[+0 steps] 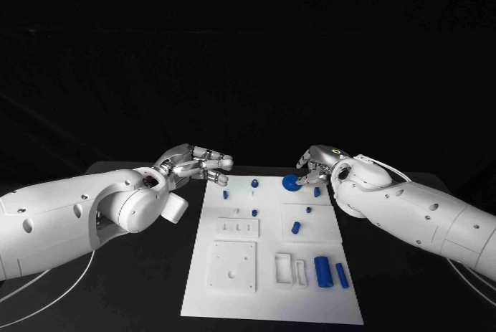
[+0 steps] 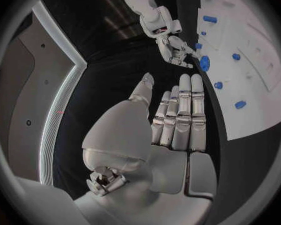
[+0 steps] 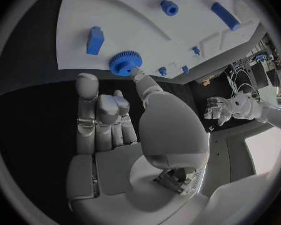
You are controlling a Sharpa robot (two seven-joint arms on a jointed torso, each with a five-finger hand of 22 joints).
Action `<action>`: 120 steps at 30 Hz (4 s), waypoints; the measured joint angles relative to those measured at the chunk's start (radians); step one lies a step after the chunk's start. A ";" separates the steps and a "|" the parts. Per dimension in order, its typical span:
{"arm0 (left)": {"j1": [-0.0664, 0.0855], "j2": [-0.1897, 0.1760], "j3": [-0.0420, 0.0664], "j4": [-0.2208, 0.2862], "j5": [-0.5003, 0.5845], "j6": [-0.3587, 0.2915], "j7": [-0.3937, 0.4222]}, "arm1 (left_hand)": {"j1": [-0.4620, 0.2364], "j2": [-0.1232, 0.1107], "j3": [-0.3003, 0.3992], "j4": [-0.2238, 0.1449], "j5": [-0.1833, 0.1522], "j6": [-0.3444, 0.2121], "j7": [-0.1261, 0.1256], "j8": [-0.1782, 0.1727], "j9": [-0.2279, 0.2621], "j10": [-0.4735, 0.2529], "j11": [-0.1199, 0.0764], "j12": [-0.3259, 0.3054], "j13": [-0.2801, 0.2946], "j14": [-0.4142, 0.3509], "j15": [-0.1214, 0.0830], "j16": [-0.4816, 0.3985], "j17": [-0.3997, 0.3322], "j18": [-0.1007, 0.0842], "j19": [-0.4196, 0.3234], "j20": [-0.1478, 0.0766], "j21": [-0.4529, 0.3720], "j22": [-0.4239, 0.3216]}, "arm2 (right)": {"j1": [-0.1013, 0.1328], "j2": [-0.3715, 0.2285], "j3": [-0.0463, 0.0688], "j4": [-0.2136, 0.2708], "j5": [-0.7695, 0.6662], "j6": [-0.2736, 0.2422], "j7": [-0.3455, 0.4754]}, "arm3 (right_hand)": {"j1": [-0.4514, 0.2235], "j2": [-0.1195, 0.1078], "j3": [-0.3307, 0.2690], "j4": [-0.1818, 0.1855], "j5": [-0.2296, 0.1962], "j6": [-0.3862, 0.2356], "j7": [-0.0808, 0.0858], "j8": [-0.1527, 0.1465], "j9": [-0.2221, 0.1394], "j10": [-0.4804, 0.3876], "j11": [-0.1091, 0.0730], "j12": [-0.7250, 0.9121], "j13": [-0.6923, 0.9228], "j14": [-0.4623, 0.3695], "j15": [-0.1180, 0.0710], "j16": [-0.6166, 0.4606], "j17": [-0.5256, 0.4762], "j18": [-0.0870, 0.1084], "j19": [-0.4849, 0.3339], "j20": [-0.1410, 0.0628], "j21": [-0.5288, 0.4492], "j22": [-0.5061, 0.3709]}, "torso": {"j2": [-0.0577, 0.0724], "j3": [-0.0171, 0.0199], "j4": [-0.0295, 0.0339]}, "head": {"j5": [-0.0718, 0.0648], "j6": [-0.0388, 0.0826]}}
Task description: Assemble the parts on the task board
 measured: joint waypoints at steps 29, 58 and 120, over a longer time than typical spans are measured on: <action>0.000 0.011 0.000 -0.003 -0.003 0.008 -0.003 | 0.000 0.000 0.000 0.000 0.000 0.000 0.000 0.000 0.000 0.000 0.000 0.000 0.000 0.000 0.000 0.000 0.000 0.000 0.000 0.000 0.006 -0.002 | -0.002 0.059 0.004 -0.090 0.046 0.029 0.035 | -0.018 0.018 0.004 0.004 0.009 0.006 -0.001 0.000 0.000 0.003 0.004 0.000 0.009 0.007 0.000 0.000 0.016 0.000 0.000 0.000 0.000 0.024 | 0.019 0.0052 0.0090 | 0.001 -0.002; 0.000 0.011 0.000 -0.004 -0.006 0.015 -0.012 | 0.000 0.000 0.000 0.000 0.000 -0.005 0.005 0.000 0.000 -0.003 0.003 0.000 0.000 0.000 0.000 0.000 0.000 0.000 0.000 0.000 0.007 -0.006 | 0.004 0.052 0.008 -0.076 0.100 0.092 0.055 | -0.070 0.025 -0.029 -0.065 0.251 0.012 0.002 -0.010 -0.002 0.003 0.004 0.000 0.010 0.010 0.003 0.004 0.040 -0.001 0.000 0.007 -0.029 0.066 | 0.020 0.0058 0.0073 | 0.000 -0.009; 0.000 0.017 -0.002 -0.014 -0.025 0.037 -0.034 | 0.000 0.000 0.000 0.000 0.006 -0.005 0.005 0.000 0.000 -0.011 0.004 0.000 0.000 0.000 0.000 0.000 0.000 0.000 0.000 0.000 0.007 -0.010 | -0.002 0.063 0.002 -0.011 -0.073 0.065 -0.086 | -0.062 -0.019 0.037 0.157 0.015 0.190 -0.053 -0.005 0.054 0.039 -0.021 0.004 0.028 0.021 -0.007 0.016 0.060 -0.001 0.000 -0.001 -0.020 0.091 | 0.022 0.0063 0.0072 | -0.010 -0.007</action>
